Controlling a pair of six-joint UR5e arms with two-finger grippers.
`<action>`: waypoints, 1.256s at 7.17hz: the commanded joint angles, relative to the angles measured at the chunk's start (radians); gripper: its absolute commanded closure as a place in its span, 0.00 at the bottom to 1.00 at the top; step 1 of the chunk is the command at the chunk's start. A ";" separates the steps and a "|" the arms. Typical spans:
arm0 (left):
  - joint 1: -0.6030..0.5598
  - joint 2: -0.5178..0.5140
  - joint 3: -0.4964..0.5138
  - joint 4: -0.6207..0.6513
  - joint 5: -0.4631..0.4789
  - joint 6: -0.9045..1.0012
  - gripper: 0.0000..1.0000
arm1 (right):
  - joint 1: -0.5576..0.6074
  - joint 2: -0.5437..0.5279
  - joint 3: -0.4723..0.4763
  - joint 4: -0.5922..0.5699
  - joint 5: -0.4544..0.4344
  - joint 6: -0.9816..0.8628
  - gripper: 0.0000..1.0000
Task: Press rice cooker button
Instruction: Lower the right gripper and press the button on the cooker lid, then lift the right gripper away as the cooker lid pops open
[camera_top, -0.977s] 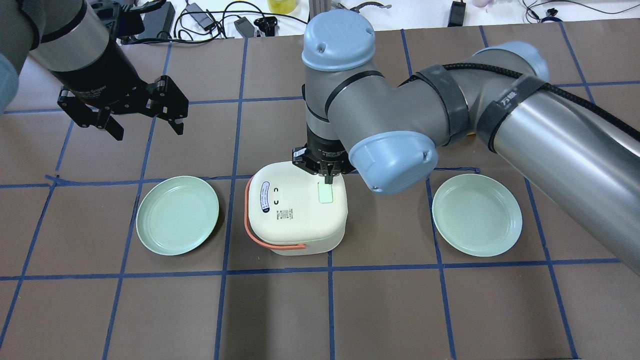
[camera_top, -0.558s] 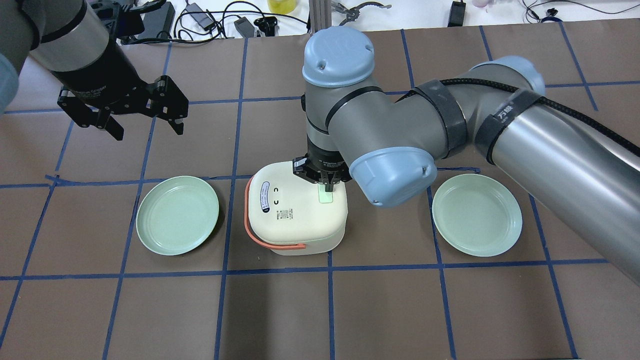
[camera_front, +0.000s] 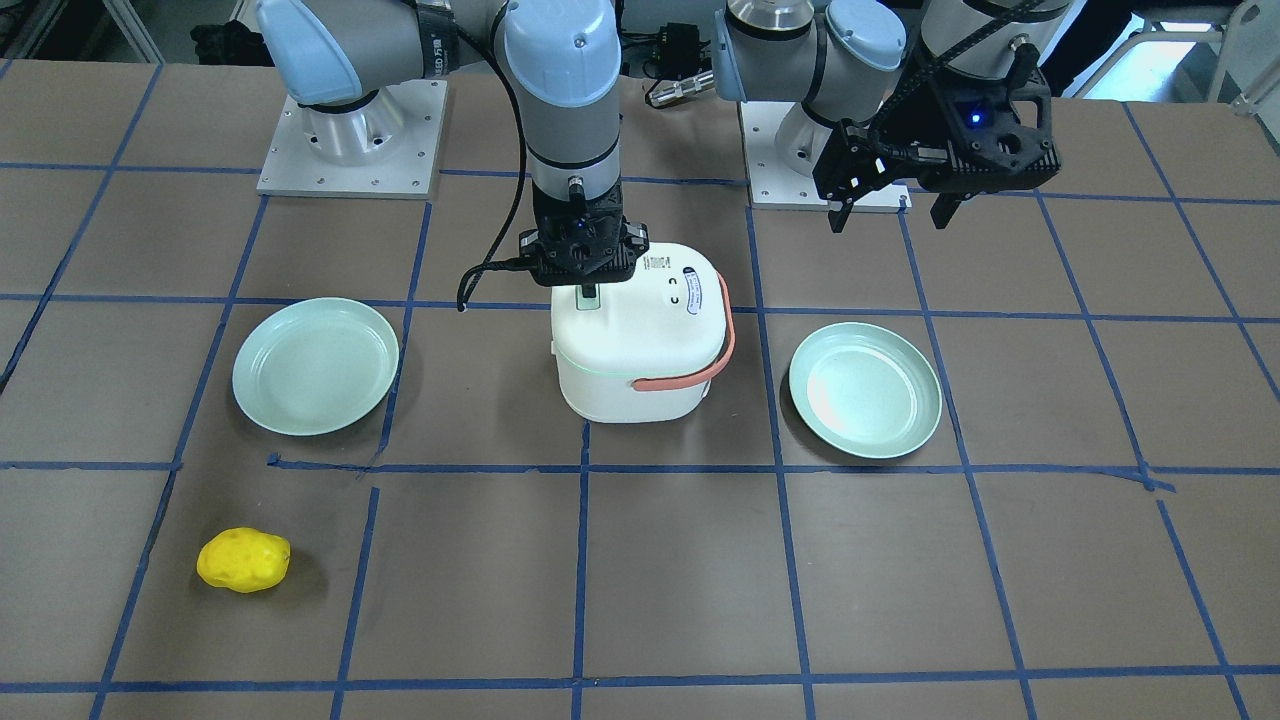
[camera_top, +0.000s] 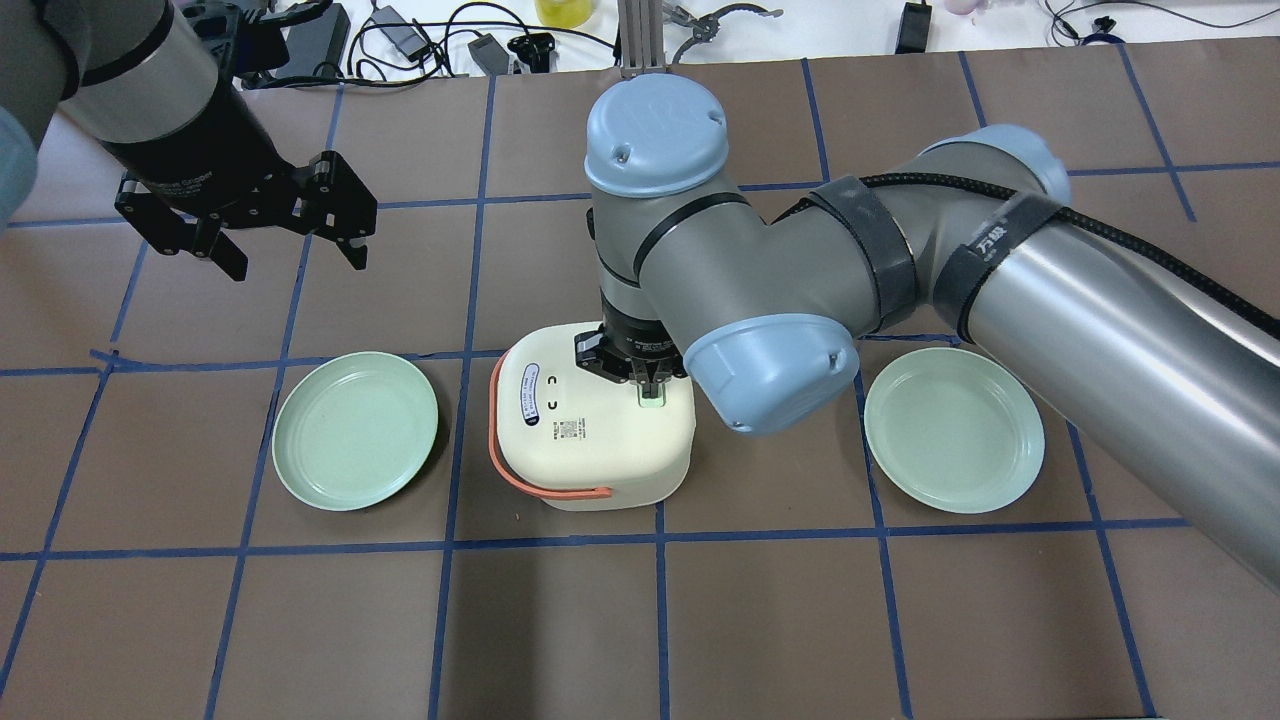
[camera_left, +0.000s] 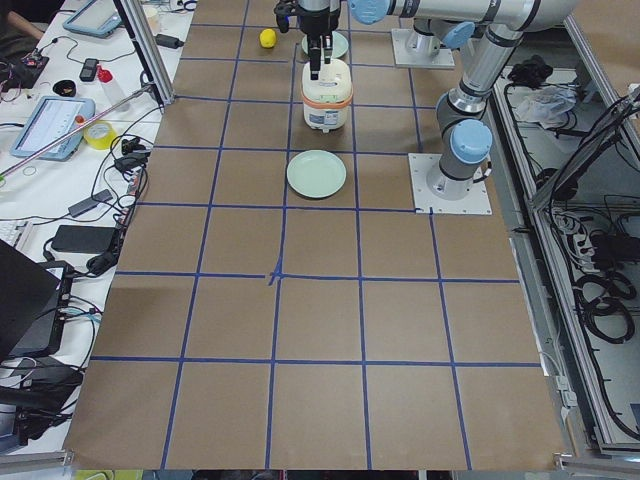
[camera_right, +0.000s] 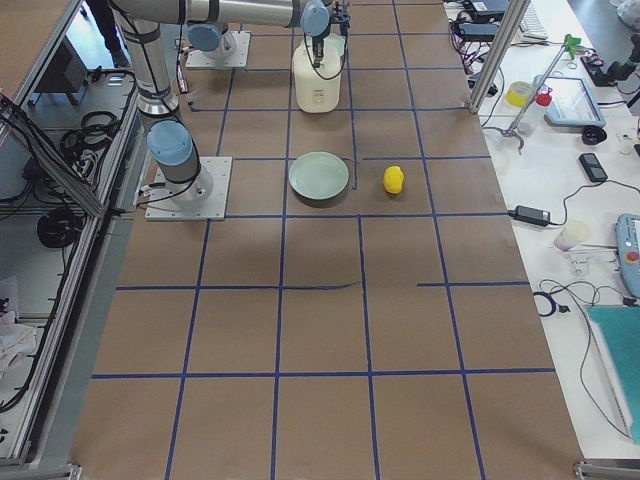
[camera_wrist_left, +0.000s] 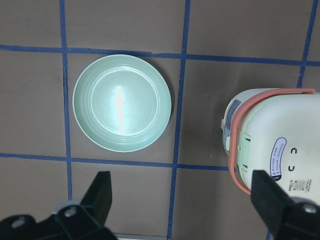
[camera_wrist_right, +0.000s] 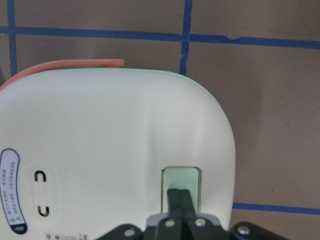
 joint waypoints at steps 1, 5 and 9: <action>0.000 0.000 0.000 0.000 0.000 -0.001 0.00 | -0.005 -0.026 -0.071 0.056 -0.055 -0.003 1.00; 0.000 0.000 0.000 0.000 0.000 -0.001 0.00 | -0.158 -0.033 -0.237 0.218 -0.060 -0.173 0.23; 0.000 0.000 0.000 0.000 0.000 -0.001 0.00 | -0.255 -0.033 -0.294 0.230 -0.063 -0.321 0.00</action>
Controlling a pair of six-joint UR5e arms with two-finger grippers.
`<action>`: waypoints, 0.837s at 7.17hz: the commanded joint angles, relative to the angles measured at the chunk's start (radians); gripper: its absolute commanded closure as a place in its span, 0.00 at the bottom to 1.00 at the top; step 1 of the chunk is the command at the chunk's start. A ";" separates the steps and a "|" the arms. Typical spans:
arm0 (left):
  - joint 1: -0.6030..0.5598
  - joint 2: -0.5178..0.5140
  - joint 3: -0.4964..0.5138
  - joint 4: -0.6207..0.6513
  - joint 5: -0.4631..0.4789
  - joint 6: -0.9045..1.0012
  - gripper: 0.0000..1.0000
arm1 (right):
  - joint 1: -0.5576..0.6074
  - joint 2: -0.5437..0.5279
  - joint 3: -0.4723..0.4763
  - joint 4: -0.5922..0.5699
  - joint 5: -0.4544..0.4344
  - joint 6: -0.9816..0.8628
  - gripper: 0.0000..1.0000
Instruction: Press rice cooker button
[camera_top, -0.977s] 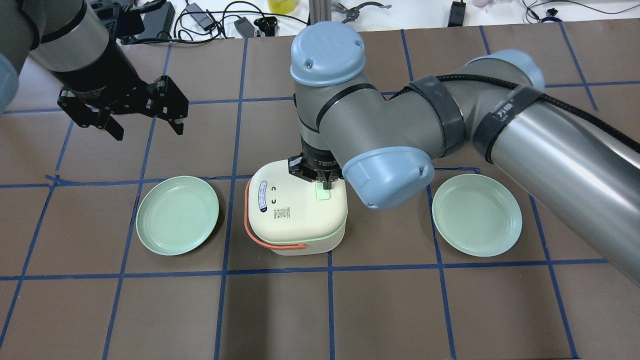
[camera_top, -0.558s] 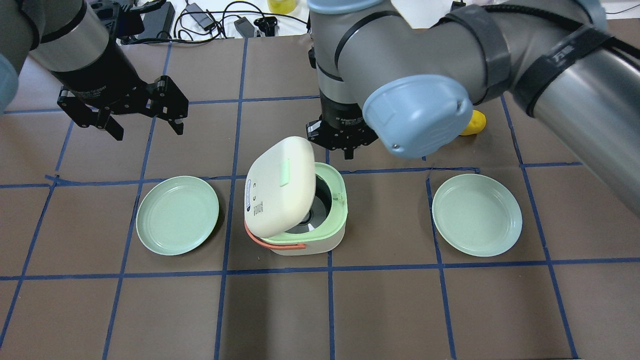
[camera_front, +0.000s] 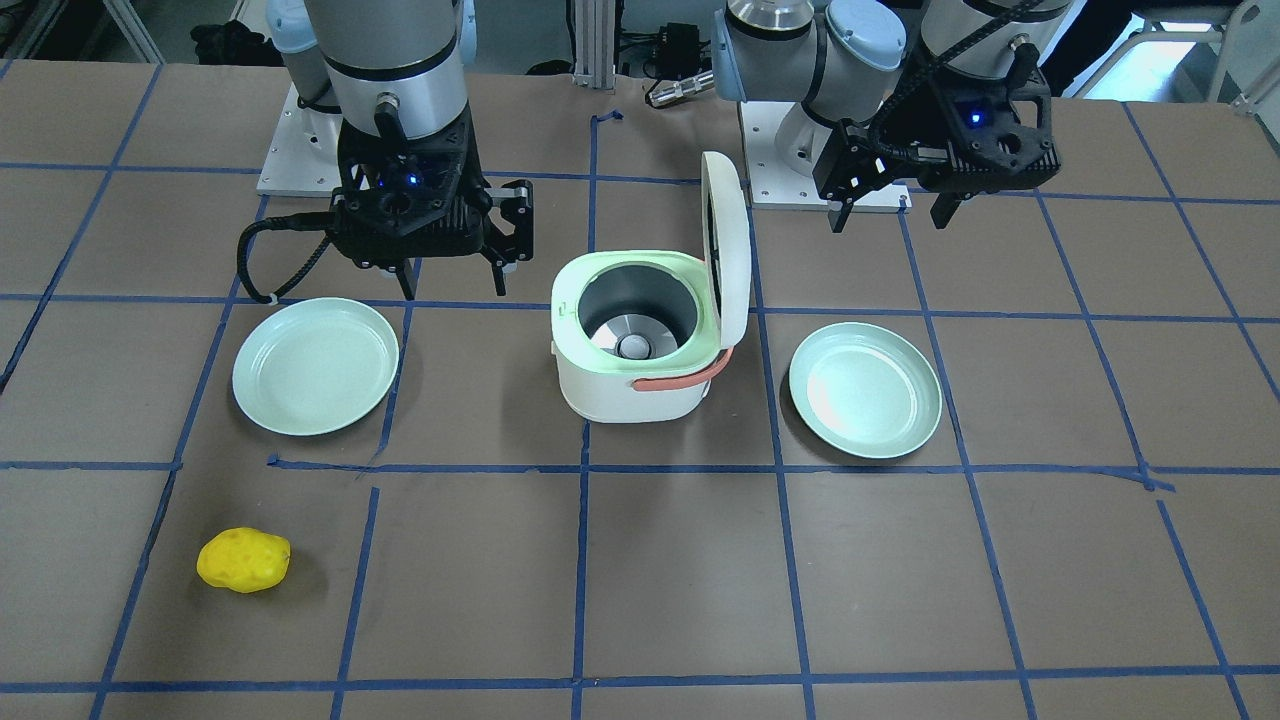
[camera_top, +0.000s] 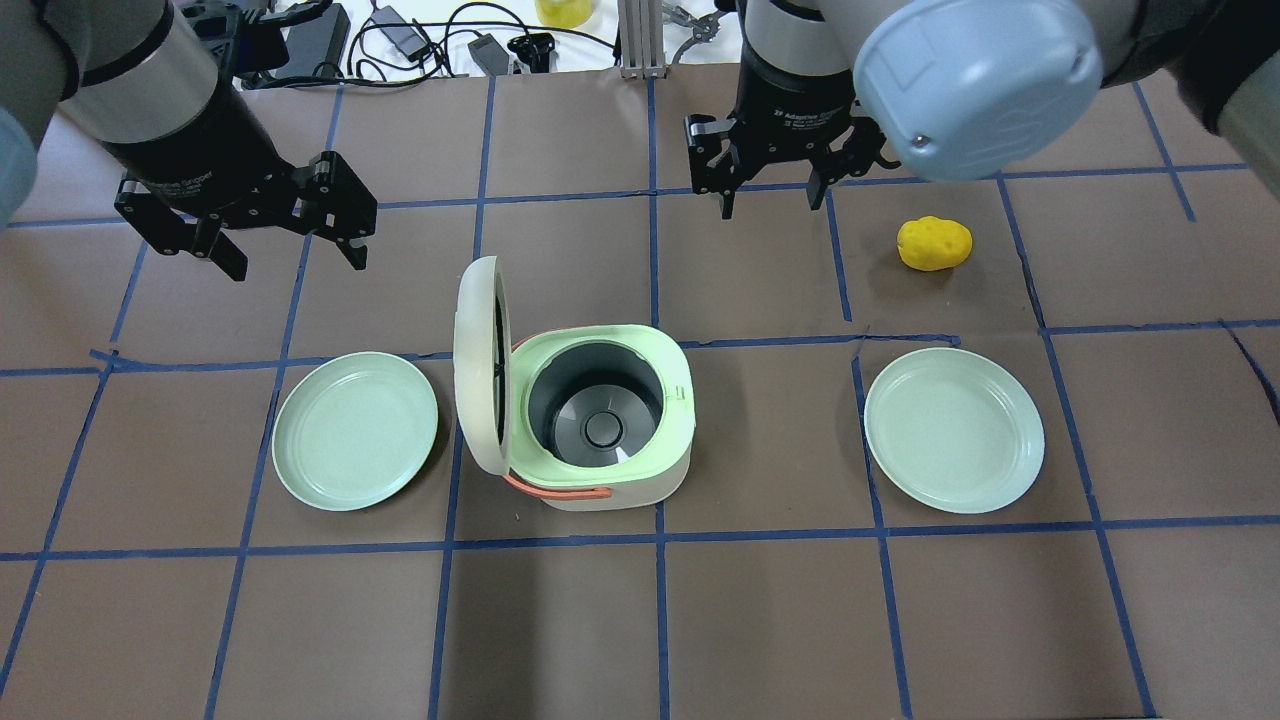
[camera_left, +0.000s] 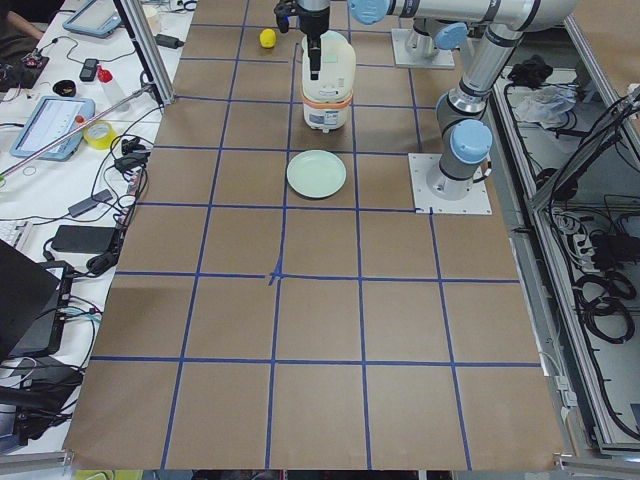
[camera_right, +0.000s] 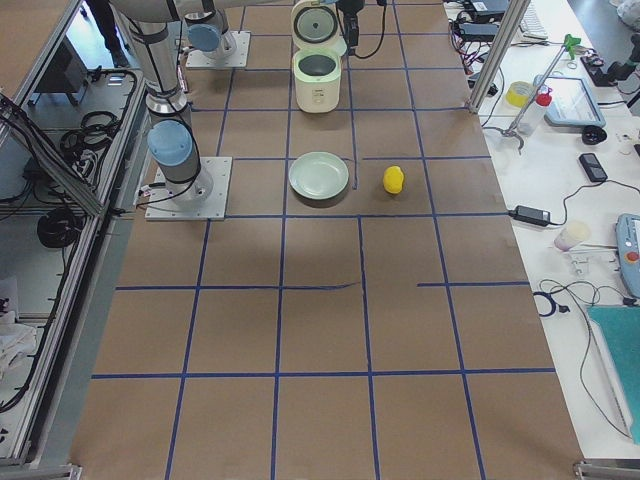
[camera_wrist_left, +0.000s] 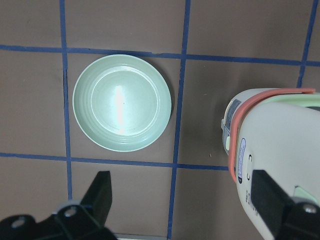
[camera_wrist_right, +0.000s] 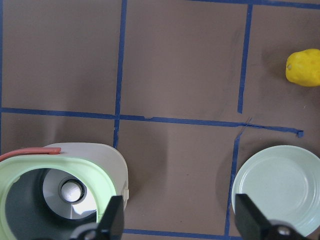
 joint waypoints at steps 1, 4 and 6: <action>0.000 0.000 0.000 0.000 0.000 0.001 0.00 | -0.050 0.001 -0.008 -0.010 0.004 -0.142 0.00; 0.000 0.000 0.000 0.000 0.000 0.000 0.00 | -0.113 -0.004 -0.012 -0.009 0.001 -0.216 0.00; 0.000 0.000 0.000 0.000 0.000 0.001 0.00 | -0.154 -0.006 -0.015 0.001 0.000 -0.276 0.00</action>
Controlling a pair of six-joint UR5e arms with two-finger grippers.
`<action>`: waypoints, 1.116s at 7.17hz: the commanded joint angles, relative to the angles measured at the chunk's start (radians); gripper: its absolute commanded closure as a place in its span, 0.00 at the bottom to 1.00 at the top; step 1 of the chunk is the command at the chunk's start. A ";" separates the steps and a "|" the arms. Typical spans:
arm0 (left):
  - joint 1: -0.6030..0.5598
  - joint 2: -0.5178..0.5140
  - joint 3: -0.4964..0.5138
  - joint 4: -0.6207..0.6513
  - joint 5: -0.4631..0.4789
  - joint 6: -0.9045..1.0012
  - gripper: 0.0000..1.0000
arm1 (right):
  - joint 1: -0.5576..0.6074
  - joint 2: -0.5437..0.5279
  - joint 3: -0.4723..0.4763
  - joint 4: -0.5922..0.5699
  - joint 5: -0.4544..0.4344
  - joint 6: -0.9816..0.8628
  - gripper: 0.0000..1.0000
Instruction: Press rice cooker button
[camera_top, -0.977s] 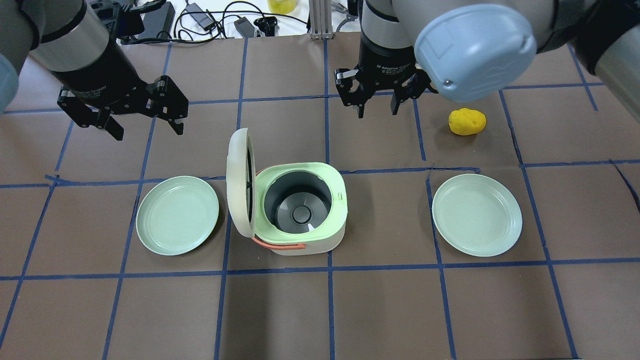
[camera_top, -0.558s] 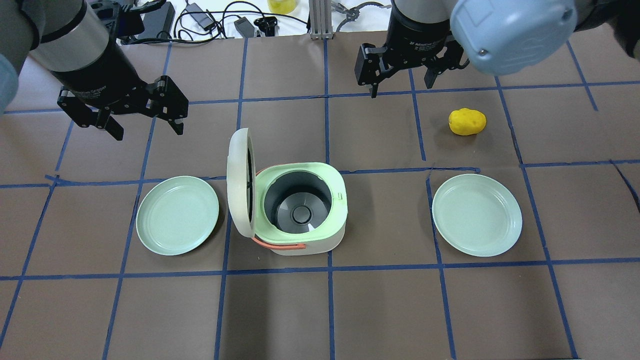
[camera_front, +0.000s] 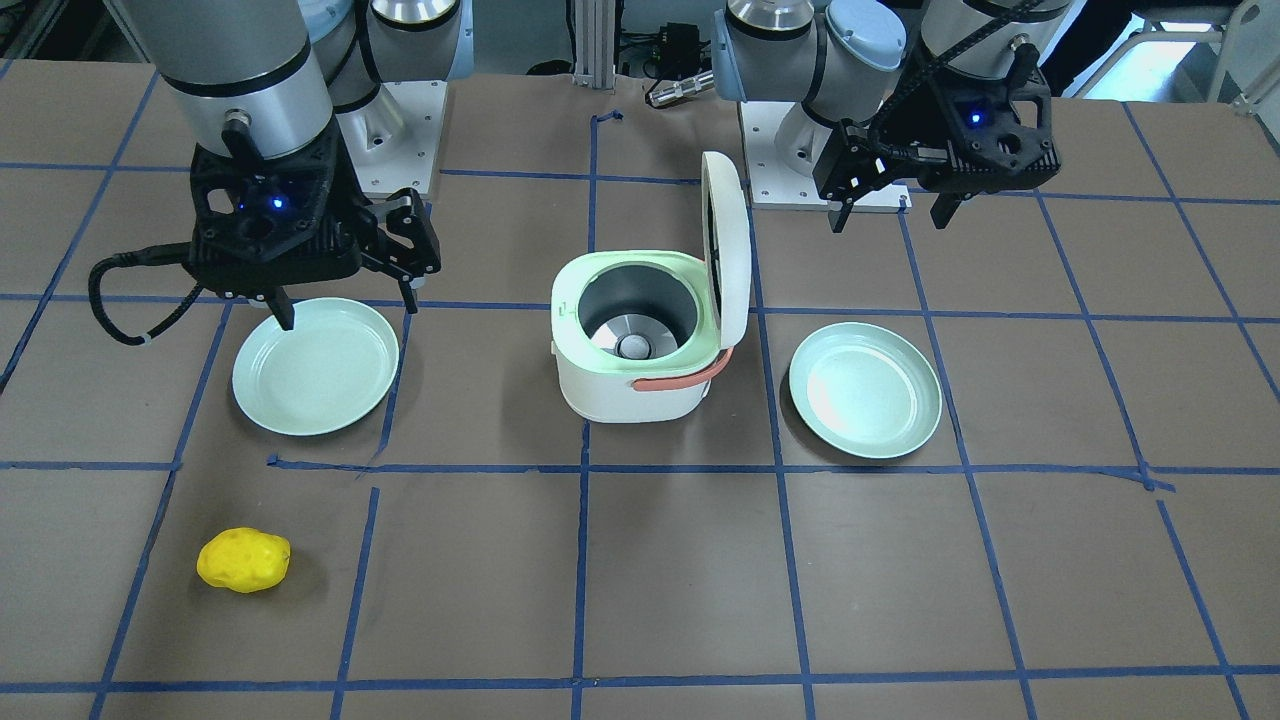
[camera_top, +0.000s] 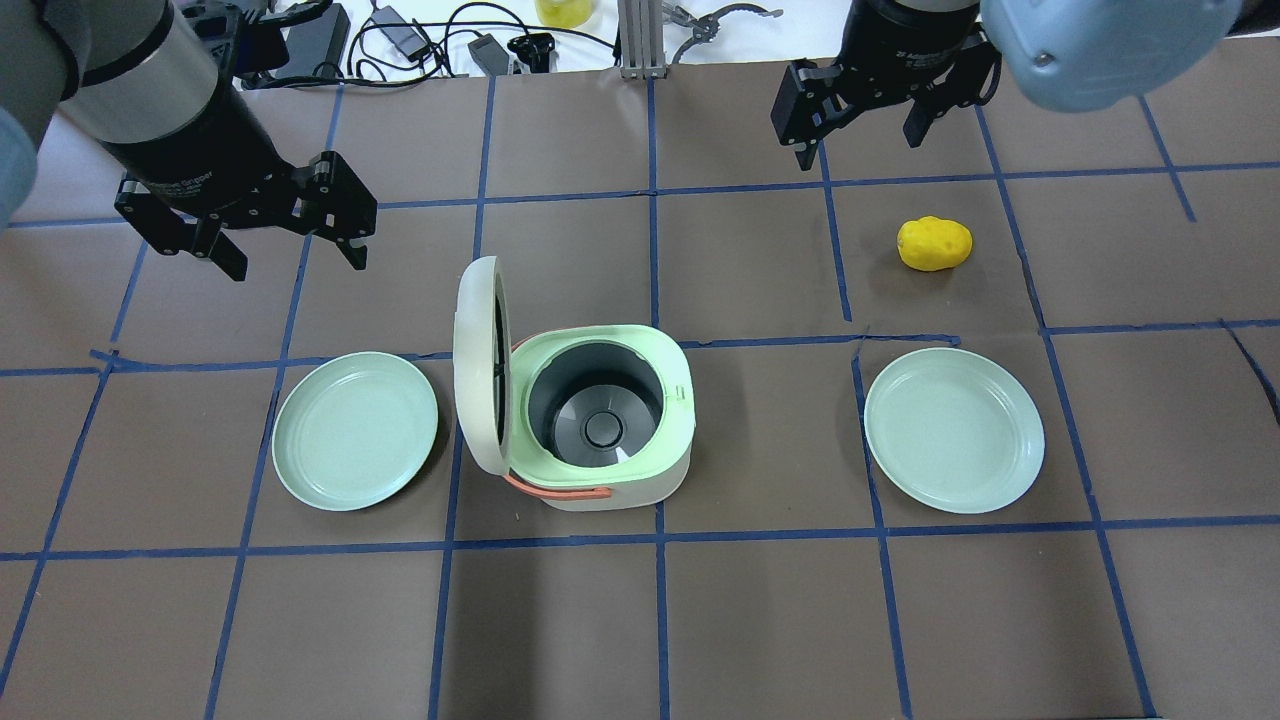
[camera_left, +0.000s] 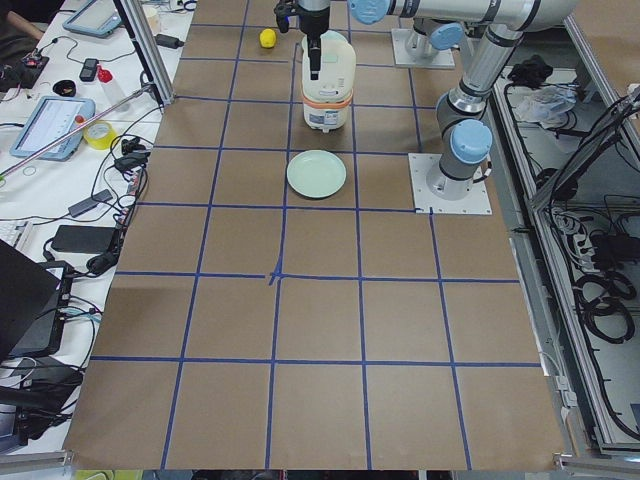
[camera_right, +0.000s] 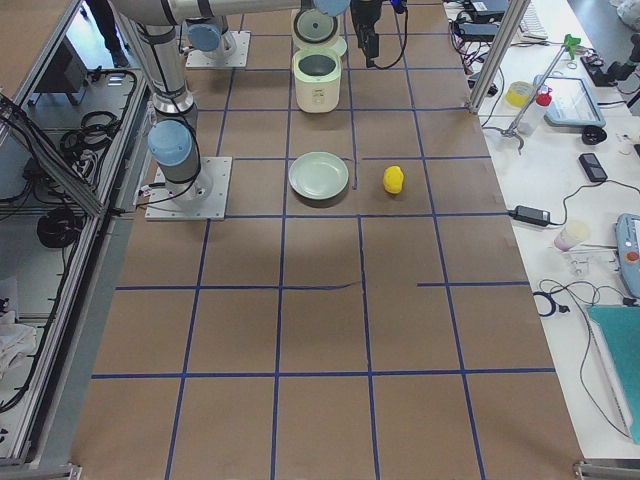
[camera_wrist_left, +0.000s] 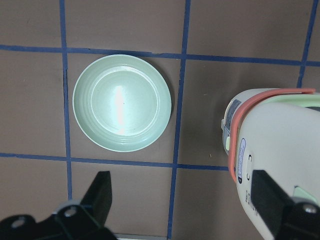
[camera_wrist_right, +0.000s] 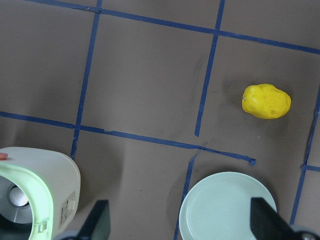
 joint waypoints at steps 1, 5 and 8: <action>0.000 0.000 0.000 0.000 0.000 0.000 0.00 | -0.022 -0.003 -0.003 0.006 -0.010 -0.061 0.00; 0.000 0.000 0.000 0.000 0.000 -0.001 0.00 | -0.039 -0.011 -0.028 0.081 -0.004 -0.063 0.00; 0.000 0.000 0.000 0.000 0.000 0.000 0.00 | -0.054 -0.015 -0.037 0.081 0.000 -0.038 0.00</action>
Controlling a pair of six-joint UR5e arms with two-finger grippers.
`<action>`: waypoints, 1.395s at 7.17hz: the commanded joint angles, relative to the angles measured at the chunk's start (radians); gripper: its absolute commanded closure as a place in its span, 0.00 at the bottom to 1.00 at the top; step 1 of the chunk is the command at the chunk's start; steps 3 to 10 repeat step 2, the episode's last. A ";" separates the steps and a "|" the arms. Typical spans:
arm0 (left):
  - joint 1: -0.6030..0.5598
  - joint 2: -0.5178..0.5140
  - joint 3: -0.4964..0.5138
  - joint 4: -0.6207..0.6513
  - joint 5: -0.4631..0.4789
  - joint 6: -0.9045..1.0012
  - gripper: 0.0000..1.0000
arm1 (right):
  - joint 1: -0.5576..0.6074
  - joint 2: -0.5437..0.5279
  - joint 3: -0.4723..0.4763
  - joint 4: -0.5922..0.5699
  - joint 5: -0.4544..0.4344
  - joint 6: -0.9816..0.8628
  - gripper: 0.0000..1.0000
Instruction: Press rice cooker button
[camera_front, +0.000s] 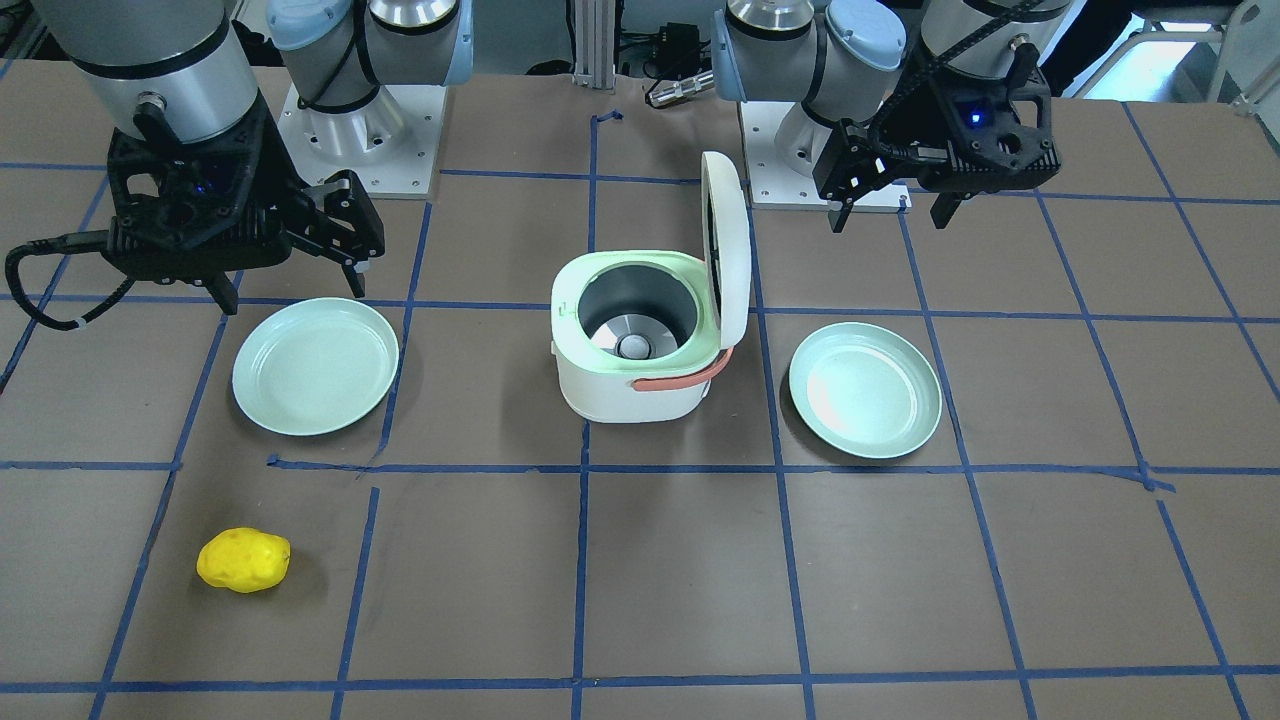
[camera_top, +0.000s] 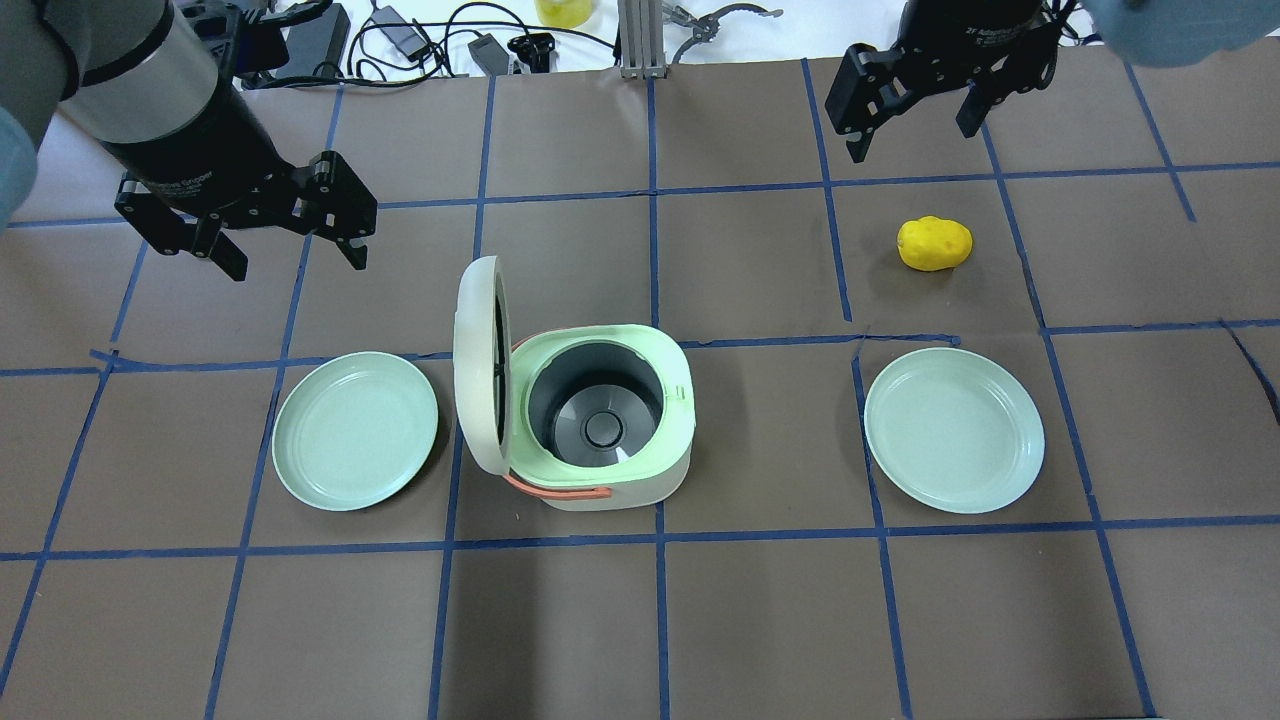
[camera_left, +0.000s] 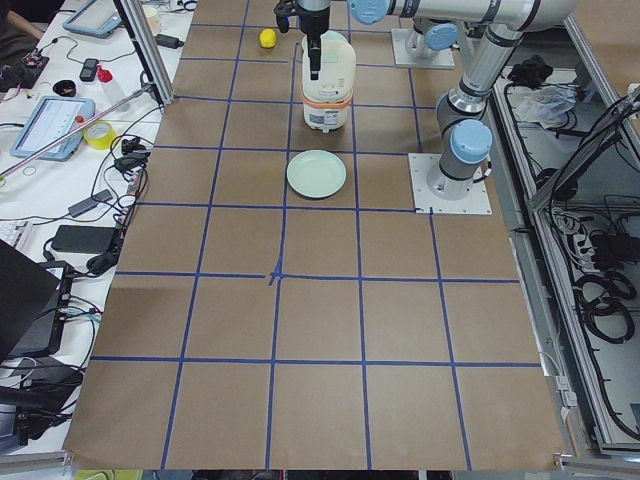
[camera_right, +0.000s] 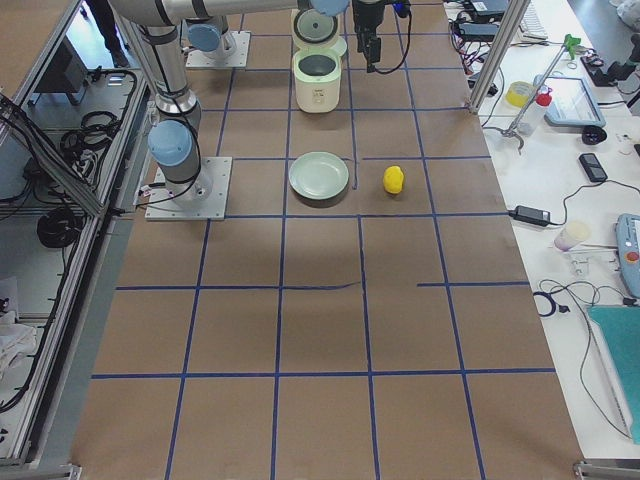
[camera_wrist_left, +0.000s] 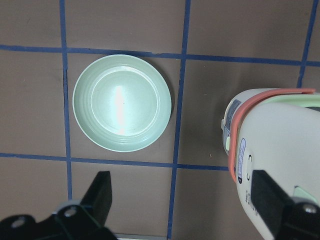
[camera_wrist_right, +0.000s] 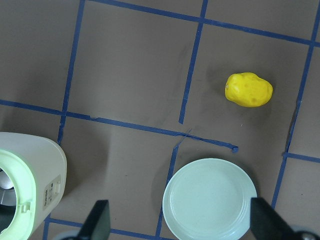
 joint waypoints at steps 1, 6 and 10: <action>0.000 0.000 0.000 0.000 0.000 -0.001 0.00 | -0.003 -0.007 -0.005 0.003 -0.001 0.030 0.00; 0.000 0.000 0.000 0.000 0.000 0.000 0.00 | -0.003 -0.010 -0.004 0.006 0.000 0.056 0.00; 0.000 0.000 0.000 0.000 0.000 0.000 0.00 | -0.003 -0.010 -0.004 0.006 0.000 0.056 0.00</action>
